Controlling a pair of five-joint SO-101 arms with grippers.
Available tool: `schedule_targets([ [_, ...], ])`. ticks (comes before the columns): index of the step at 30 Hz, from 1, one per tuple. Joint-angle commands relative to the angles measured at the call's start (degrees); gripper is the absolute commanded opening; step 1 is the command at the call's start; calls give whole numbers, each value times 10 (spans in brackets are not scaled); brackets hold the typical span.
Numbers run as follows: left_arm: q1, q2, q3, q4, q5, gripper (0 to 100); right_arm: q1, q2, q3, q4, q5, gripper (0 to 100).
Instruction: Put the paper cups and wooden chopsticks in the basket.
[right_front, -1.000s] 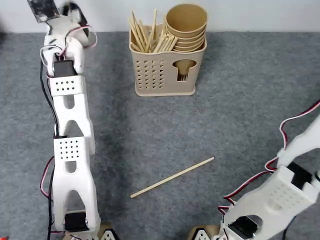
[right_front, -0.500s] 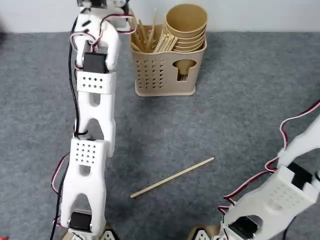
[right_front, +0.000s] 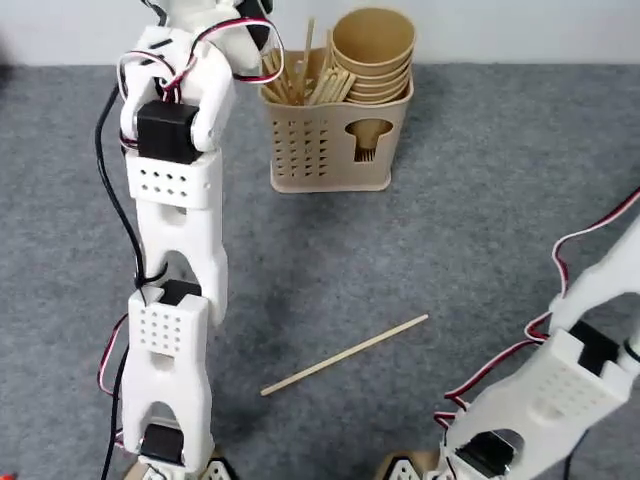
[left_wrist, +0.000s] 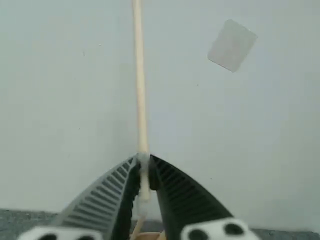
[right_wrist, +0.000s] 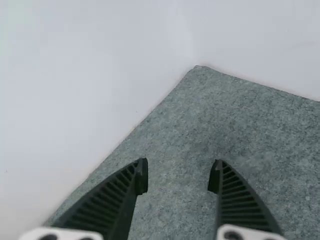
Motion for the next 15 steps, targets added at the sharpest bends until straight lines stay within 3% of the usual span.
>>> schedule_targets([
  [1,11,-39,-32,3,8,27,-7,-5,-5,-3,-6,208],
  [15,80,-62,-30,3,-23,27,-4,-5,-5,-3,-6,208],
])
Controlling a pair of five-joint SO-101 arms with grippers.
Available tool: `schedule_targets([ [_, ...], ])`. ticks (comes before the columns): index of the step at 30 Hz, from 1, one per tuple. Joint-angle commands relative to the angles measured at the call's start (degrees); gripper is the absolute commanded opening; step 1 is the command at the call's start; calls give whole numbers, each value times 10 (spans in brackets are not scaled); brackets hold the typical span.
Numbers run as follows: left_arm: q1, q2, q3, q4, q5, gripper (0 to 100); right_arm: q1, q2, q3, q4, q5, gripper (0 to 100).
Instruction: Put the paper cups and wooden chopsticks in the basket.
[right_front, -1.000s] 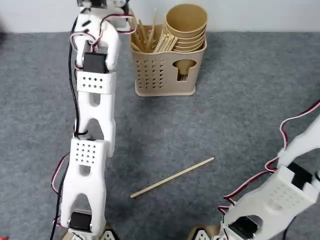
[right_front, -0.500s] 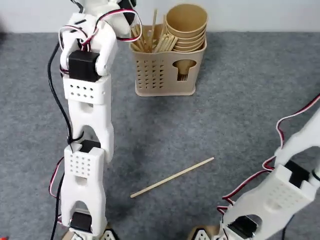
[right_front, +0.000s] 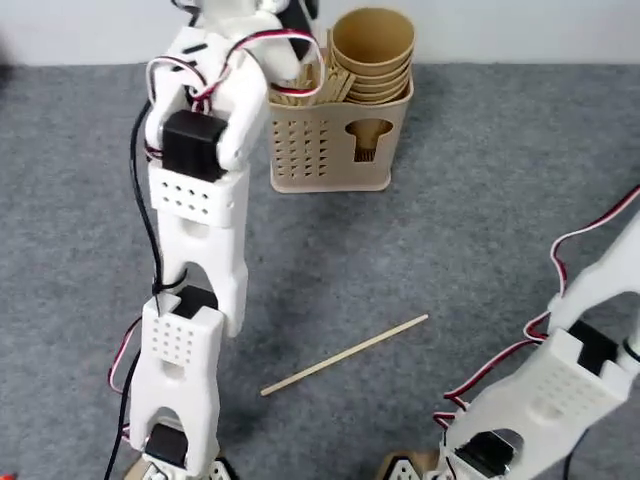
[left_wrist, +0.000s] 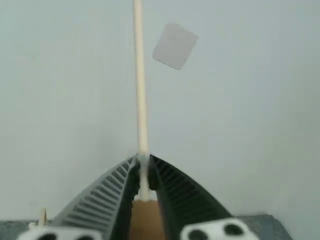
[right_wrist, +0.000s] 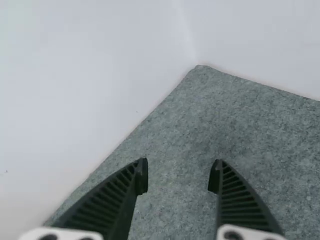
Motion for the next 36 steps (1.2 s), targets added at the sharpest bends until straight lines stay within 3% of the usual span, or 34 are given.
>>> schedule_targets([
  [1,4,-21,-31,-2,-15,27,-3,-5,-5,-3,-6,208],
  [26,-17,34,-32,44,-25,26,-3,-5,-5,-3,-6,208],
  [32,-59,38,-32,-26,-28,27,-5,-5,-4,-3,-6,208],
  [36,-63,37,-32,-39,-76,27,-10,-4,-3,-3,-6,208],
])
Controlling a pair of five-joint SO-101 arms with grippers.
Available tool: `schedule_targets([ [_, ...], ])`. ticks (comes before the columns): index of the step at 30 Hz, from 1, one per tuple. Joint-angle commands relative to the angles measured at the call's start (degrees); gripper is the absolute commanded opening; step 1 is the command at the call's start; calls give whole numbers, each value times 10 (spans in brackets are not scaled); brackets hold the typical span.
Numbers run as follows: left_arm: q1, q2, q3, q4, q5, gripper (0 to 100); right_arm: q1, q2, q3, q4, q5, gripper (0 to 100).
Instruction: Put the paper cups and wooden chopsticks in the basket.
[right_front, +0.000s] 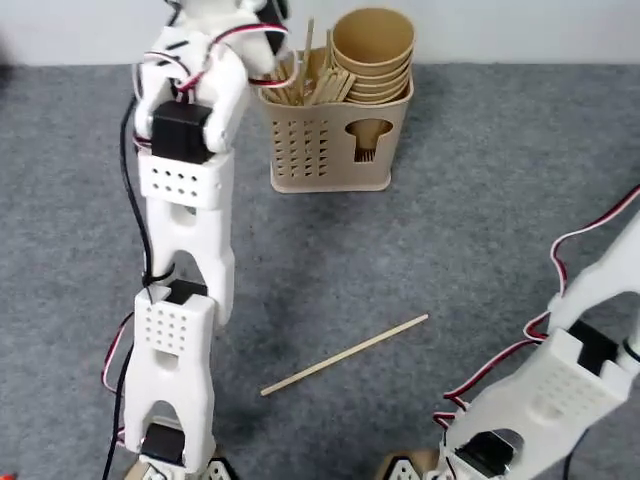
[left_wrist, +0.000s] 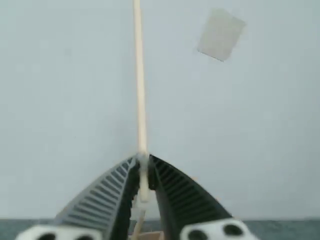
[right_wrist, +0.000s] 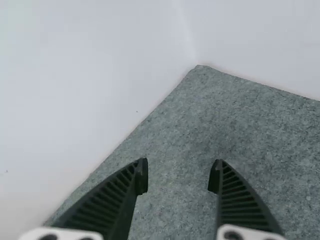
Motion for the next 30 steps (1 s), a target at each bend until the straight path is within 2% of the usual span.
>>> schedule_targets([
  [1,-1,-11,-31,-20,-36,27,-11,-4,-3,-3,-6,208],
  [5,11,-35,-31,-24,-42,27,-12,-4,-3,-3,-6,208],
  [11,54,-142,-32,214,-41,27,-9,-4,-4,-3,-6,208],
  [17,57,-216,-32,265,-42,27,-9,-5,-5,-3,-6,208],
  [20,61,-264,-32,343,-42,27,-9,-7,-5,-3,-6,208],
  [30,62,-396,-15,351,-58,23,-12,-9,-5,-3,-5,208],
])
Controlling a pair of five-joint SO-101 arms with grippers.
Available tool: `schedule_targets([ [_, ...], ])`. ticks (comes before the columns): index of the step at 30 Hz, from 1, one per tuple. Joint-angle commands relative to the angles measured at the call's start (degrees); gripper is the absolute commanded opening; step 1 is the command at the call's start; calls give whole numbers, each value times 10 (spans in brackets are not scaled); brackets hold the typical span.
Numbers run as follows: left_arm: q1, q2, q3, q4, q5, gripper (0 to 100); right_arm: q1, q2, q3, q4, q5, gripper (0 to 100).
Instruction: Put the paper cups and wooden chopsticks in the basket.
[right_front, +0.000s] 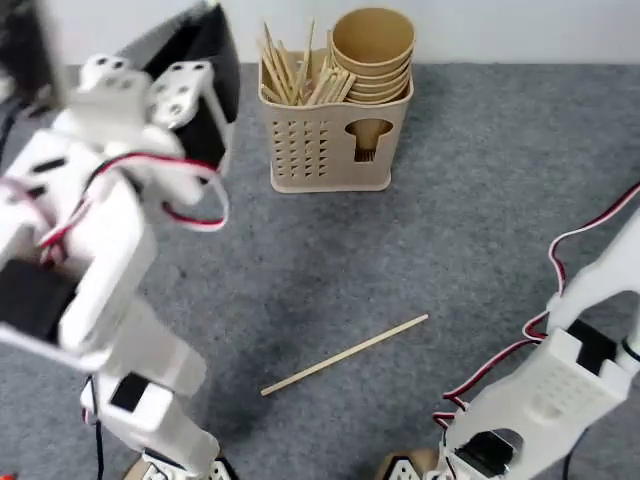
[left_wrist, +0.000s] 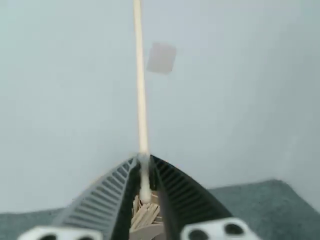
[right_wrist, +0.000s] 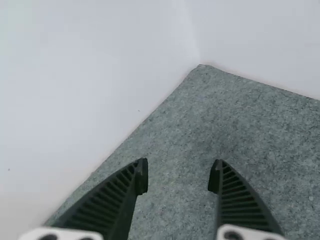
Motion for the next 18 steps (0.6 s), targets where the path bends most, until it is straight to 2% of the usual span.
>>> schedule_targets([
  [1,3,-56,-1,15,-5,23,-7,-9,-5,-3,-5,208],
  [6,3,-179,165,15,-3,23,-7,-8,-5,-3,-5,208],
  [12,-2,-411,542,3,-7,26,-7,-7,-5,-3,-5,208],
  [14,0,-479,669,-75,-7,26,-8,-6,-5,-3,-5,208],
  [16,-2,-543,799,-212,-13,26,-13,-6,-5,-3,-5,208],
  [18,-2,-604,935,-324,-59,26,-14,-7,-5,-3,-5,208],
])
